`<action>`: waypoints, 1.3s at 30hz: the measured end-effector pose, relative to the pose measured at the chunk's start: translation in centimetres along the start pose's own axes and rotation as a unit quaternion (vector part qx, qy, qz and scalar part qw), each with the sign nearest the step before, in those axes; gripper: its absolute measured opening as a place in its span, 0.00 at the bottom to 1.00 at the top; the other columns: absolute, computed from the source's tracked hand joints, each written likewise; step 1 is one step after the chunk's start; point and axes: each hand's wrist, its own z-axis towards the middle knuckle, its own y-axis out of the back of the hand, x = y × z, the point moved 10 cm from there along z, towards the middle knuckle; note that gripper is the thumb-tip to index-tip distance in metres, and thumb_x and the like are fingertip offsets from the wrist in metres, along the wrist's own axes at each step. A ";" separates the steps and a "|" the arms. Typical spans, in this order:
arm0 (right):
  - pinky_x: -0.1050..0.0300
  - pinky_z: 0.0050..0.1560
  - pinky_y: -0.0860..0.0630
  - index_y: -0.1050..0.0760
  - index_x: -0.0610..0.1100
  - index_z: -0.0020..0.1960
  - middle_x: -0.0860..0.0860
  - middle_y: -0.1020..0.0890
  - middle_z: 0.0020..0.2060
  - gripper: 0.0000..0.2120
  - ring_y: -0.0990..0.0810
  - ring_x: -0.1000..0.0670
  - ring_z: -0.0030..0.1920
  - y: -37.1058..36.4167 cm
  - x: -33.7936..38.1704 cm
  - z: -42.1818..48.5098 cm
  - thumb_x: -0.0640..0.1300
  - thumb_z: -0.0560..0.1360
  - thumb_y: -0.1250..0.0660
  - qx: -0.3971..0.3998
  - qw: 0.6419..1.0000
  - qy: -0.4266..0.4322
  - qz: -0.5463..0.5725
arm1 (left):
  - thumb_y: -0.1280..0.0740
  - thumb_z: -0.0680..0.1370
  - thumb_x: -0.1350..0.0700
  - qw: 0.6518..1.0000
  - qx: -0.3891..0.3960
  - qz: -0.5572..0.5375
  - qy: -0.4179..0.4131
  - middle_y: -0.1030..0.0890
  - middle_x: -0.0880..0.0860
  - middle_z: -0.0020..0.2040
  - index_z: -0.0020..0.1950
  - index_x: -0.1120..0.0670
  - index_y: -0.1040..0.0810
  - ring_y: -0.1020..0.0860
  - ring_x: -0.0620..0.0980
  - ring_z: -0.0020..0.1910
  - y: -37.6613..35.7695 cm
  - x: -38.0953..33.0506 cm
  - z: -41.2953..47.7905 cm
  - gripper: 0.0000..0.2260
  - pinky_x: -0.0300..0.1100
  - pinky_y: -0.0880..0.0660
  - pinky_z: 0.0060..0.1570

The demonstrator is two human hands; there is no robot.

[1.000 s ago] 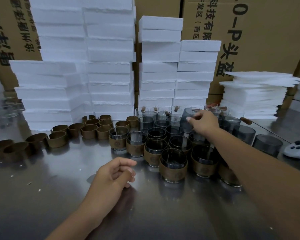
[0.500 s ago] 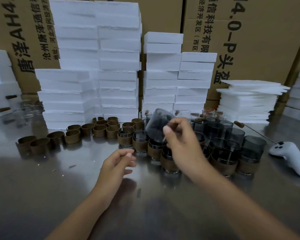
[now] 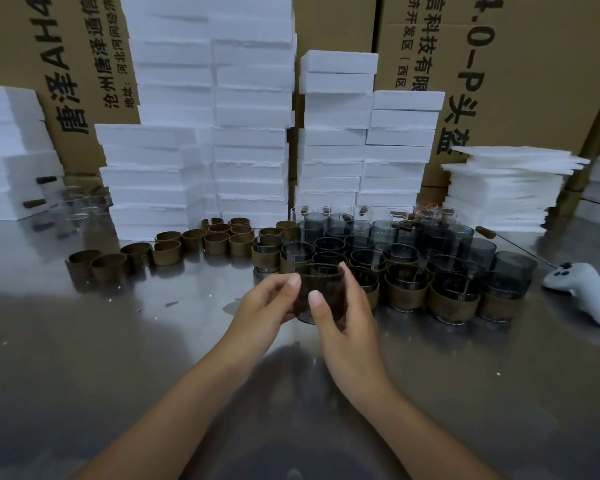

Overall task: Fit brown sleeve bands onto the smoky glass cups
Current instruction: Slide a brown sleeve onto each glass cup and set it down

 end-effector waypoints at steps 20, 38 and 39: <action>0.49 0.69 0.33 0.45 0.51 0.76 0.54 0.30 0.68 0.35 0.31 0.53 0.68 0.9 -1.8 1.2 0.56 0.74 0.33 -0.027 0.999 -0.033 -0.006 | 0.45 0.78 0.45 0.909 -0.064 0.302 -0.279 0.27 0.36 0.61 0.64 0.39 0.31 0.31 0.33 0.63 -0.1 -5.6 -2.3 0.14 0.24 0.37 0.58; 0.57 0.69 0.35 0.44 0.55 0.74 0.58 0.32 0.69 0.34 0.34 0.59 0.69 1.3 -0.4 0.9 0.53 0.73 0.30 -0.031 0.999 0.004 0.012 | 0.48 0.78 0.40 0.958 0.035 0.235 -0.161 0.31 0.35 0.68 0.71 0.39 0.36 0.38 0.29 0.68 -1.1 -2.6 -1.1 0.21 0.25 0.40 0.64; 0.60 0.68 0.34 0.43 0.56 0.73 0.59 0.31 0.68 0.34 0.33 0.60 0.68 1.1 -0.4 0.8 0.52 0.73 0.29 -0.028 1.000 0.006 0.013 | 0.48 0.78 0.40 0.959 0.034 0.233 -0.160 0.31 0.35 0.68 0.71 0.40 0.35 0.37 0.29 0.68 -1.1 -2.6 -1.1 0.21 0.24 0.40 0.64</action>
